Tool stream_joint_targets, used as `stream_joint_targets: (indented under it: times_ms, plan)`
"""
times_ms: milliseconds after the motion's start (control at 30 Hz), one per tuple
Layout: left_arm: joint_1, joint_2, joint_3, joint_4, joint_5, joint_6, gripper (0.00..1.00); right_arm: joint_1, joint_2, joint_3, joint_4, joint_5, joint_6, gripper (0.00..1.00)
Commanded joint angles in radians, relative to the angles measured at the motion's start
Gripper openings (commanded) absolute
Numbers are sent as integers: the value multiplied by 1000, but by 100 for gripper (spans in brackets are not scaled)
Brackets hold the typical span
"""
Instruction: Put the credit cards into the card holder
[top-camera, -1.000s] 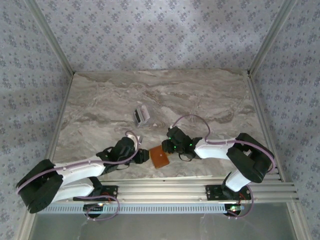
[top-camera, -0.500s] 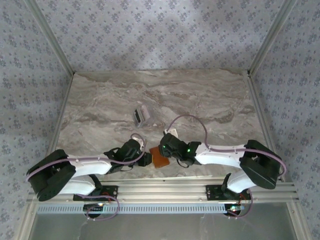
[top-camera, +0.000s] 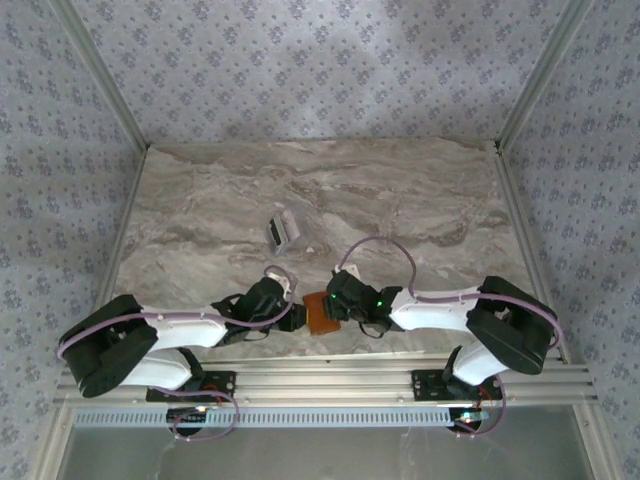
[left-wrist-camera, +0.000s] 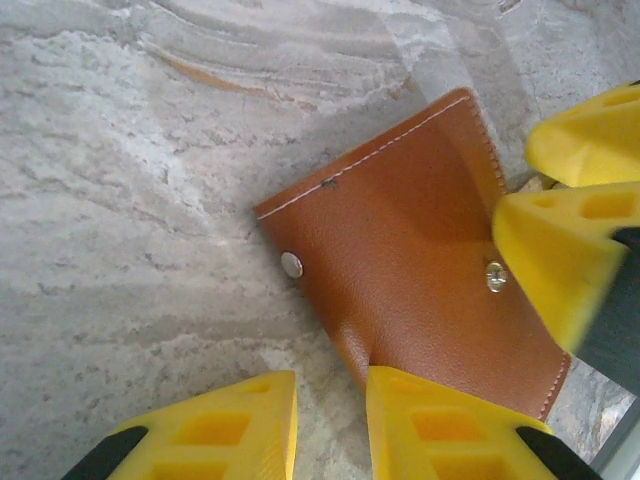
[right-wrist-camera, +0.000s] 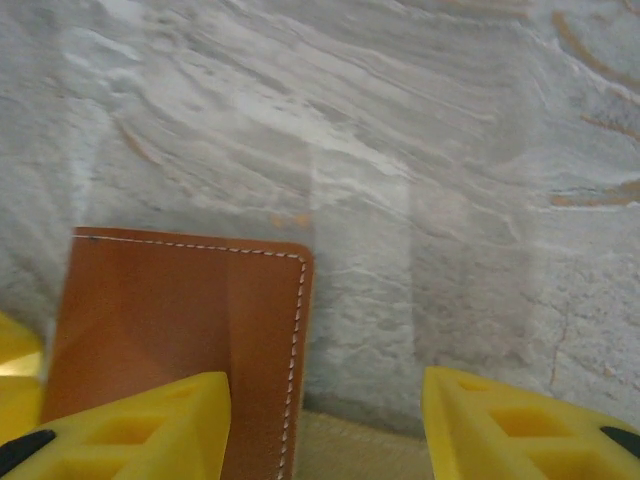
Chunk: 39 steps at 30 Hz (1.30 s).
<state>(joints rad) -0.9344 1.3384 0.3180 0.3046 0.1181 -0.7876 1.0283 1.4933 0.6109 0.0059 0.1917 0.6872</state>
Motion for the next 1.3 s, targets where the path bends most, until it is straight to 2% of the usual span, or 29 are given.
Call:
stream_joint_targets:
  times_ms: [0,267,433,567,733,1100,1267]
  plan:
    - [-11,82,16,54,-14,-2,25,-7,32,-20,59,-91,3,55]
    - [-11,149,26,90,-14,-7,24,-31,29,-78,202,-234,-3,50]
    - [-11,200,32,123,-11,-13,24,-52,7,-95,233,-289,-4,47]
    - [-11,231,42,133,-11,-16,23,-53,-28,-87,187,-256,-12,45]
    - [-11,257,49,139,-23,-19,22,-33,-79,-59,72,-149,-27,42]
    - [-11,328,62,181,-32,-35,20,-35,-139,-35,48,-181,-49,38]
    - [-11,371,72,210,-25,-45,20,-30,-125,-1,-6,-129,-46,38]
